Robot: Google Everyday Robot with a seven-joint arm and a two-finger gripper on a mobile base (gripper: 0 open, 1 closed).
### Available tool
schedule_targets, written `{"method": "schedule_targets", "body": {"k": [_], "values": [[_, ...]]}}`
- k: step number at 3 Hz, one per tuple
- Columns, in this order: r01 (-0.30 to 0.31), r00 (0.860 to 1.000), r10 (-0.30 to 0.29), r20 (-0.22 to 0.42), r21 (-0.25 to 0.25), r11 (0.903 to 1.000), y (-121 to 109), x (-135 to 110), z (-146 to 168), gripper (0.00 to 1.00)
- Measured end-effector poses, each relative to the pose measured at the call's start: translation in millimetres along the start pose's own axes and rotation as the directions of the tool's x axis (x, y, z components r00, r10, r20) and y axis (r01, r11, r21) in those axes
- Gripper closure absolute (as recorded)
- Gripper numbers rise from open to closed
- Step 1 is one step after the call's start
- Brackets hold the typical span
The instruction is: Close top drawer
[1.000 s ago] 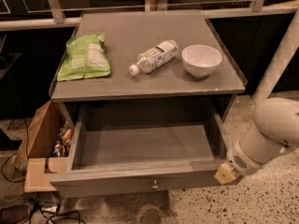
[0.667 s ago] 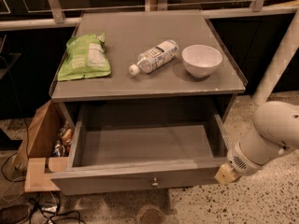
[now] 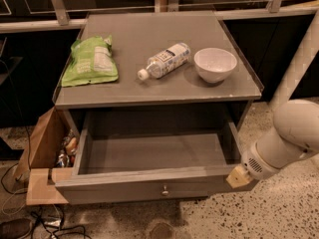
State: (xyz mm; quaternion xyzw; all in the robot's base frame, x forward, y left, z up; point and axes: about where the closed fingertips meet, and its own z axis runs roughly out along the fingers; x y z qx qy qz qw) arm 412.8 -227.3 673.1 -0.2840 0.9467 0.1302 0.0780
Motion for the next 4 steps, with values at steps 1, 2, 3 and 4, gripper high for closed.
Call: {"method": "schedule_targets", "body": {"k": [1,2,3,4], "values": [[0.036,0.997,-0.036,0.074,0.010,0.9993,9.0,-27.0,-24.3,1.00],[0.075,0.990,-0.078,0.117,0.030,0.9968,16.0,-48.6,-42.5,1.00],[0.034,0.996,-0.036,0.083,0.022,0.9992,7.3,-27.3,-40.5,1.00],[-0.088,0.996,0.087,0.031,0.016,0.9960,-11.9,21.3,-34.6,1.00]]}}
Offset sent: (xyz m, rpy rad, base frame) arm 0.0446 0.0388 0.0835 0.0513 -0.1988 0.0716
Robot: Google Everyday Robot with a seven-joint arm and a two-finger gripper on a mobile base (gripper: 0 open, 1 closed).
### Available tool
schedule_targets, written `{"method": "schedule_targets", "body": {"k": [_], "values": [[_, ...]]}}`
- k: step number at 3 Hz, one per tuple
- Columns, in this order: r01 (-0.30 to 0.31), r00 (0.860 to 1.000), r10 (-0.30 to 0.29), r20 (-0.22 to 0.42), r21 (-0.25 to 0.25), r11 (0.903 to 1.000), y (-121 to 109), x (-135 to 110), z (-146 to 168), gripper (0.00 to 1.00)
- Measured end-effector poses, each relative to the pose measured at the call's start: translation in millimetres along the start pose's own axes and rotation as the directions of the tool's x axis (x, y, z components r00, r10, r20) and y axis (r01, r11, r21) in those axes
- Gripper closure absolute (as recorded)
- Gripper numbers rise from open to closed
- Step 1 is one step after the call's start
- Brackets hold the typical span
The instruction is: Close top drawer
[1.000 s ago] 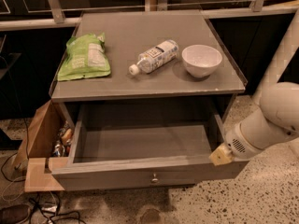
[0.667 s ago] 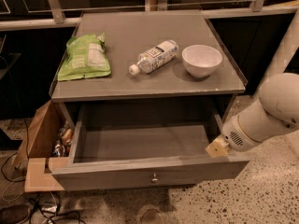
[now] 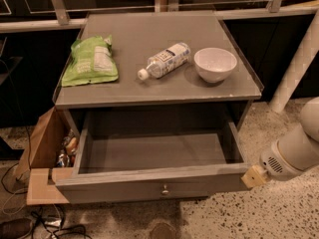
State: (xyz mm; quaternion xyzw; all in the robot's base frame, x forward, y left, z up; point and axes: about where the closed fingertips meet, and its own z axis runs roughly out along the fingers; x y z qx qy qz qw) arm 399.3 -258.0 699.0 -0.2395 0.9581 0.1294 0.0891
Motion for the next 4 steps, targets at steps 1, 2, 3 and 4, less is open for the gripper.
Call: {"method": "schedule_targets", "body": {"k": [1,2,3,4], "values": [[-0.082,0.996,0.082,-0.030,-0.006,0.9966,-11.1,29.1,5.6,1.00],[-0.083,0.996,0.083,-0.030,-0.006,0.9965,-11.3,29.2,5.8,1.00],[-0.092,0.995,0.092,-0.034,-0.019,0.9956,-13.6,22.4,22.3,1.00],[-0.075,0.997,0.075,-0.006,-0.022,0.9969,-13.0,5.2,28.4,1.00]]}}
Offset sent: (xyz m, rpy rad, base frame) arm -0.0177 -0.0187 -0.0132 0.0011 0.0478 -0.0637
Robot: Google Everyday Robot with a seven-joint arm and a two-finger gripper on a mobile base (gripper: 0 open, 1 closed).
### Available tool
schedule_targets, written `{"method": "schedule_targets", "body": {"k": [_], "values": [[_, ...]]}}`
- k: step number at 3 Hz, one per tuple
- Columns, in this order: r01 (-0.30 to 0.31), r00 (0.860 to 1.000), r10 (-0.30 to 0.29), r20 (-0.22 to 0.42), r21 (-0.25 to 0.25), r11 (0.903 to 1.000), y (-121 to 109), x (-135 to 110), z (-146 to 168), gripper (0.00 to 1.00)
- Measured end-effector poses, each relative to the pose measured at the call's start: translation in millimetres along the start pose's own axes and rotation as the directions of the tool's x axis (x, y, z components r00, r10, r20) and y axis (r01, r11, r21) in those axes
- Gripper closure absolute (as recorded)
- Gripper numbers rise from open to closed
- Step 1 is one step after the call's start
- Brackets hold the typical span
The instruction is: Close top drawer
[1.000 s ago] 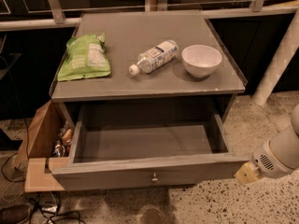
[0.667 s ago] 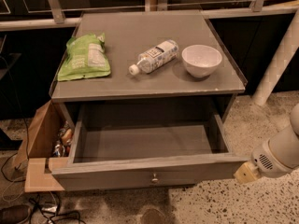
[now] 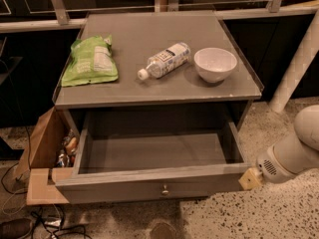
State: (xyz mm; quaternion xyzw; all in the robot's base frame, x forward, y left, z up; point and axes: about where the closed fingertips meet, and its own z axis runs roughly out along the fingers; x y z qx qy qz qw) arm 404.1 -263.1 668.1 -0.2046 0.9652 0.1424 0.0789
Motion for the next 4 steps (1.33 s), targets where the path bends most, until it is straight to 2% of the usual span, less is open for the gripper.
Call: {"method": "schedule_targets", "body": {"k": [1,2,4], "values": [[0.007,0.999,-0.007,0.035,-0.006,1.0000,1.8,-17.6,3.4,1.00],[0.007,0.999,-0.006,0.051,-0.016,0.9999,2.0,-24.9,14.0,1.00],[-0.015,0.999,0.017,0.052,-0.044,0.9989,-5.8,-16.0,36.5,1.00]]}}
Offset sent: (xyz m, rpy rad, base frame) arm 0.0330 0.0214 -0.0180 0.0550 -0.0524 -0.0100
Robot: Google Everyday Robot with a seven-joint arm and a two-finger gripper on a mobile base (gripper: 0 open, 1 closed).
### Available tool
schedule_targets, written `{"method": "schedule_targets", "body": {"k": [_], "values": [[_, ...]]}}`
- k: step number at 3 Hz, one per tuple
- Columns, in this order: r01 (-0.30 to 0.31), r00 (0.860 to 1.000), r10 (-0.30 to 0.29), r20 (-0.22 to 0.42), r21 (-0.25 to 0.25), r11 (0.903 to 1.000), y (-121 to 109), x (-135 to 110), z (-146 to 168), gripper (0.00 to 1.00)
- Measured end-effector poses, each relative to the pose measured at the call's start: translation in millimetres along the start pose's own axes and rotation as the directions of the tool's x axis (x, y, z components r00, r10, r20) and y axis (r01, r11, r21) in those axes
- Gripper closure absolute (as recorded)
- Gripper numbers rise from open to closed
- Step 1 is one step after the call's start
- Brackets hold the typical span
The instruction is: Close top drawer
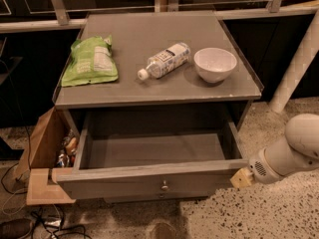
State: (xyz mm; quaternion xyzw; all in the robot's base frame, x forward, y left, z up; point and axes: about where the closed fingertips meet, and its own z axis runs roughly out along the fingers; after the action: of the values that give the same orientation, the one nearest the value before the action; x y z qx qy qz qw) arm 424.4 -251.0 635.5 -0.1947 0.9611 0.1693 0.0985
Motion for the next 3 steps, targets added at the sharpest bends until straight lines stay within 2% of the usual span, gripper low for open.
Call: {"method": "schedule_targets", "body": {"k": [1,2,3], "values": [[0.005,1.000,-0.005,0.024,-0.001,1.0000,5.2,-11.1,-5.5,1.00],[0.058,0.995,-0.058,0.083,0.003,0.9983,31.3,-42.2,-27.9,1.00],[0.058,0.995,-0.058,0.083,0.003,0.9983,31.3,-42.2,-27.9,1.00]]}}
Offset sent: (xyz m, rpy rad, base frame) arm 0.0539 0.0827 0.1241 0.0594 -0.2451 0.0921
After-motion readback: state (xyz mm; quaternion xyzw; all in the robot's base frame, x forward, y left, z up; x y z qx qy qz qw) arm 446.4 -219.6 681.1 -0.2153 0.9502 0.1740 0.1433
